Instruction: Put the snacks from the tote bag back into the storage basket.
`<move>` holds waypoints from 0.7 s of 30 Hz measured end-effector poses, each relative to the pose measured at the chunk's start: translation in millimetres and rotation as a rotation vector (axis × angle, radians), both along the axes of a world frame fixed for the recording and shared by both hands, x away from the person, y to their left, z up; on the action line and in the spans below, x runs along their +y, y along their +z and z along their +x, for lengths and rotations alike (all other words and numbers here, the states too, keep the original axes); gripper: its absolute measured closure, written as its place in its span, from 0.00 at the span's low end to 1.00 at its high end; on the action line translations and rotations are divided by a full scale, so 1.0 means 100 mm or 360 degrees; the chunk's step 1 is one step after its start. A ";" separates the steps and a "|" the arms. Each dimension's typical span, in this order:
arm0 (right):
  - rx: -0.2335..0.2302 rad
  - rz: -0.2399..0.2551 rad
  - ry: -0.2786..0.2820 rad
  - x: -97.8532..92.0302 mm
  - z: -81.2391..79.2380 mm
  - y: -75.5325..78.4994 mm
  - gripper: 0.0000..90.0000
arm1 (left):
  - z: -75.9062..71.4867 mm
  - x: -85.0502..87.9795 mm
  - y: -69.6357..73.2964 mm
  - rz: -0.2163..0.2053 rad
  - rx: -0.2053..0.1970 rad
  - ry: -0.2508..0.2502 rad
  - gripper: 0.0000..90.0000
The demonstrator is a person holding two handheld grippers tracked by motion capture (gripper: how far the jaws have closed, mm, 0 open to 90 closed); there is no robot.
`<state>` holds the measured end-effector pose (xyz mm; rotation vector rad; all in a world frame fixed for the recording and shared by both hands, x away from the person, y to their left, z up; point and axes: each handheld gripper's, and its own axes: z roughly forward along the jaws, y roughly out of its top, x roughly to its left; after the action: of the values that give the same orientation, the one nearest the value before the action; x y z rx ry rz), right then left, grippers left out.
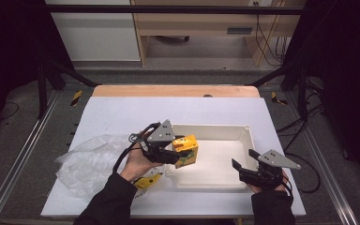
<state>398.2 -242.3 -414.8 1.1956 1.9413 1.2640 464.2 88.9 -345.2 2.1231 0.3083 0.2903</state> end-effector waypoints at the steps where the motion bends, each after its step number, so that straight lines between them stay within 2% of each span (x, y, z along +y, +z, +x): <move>1: -0.0003 -0.0002 0.0000 0.00 0.00 0.00 0.30 | 0.01 0.00 -0.02 -0.0002 0.0007 -0.0008 0.56; 10: -0.0004 -0.0005 0.0003 0.00 0.00 0.00 0.30 | 0.06 -0.01 -0.17 -0.0005 0.0043 -0.0069 0.56; 21: -0.0003 -0.0003 0.0005 0.01 0.00 0.00 0.30 | 0.04 -0.05 -0.31 0.0018 0.0055 -0.0180 0.56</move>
<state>398.5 -241.6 -415.2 1.1904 1.9436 1.2642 468.7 83.9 -376.5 2.1494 0.2061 0.1901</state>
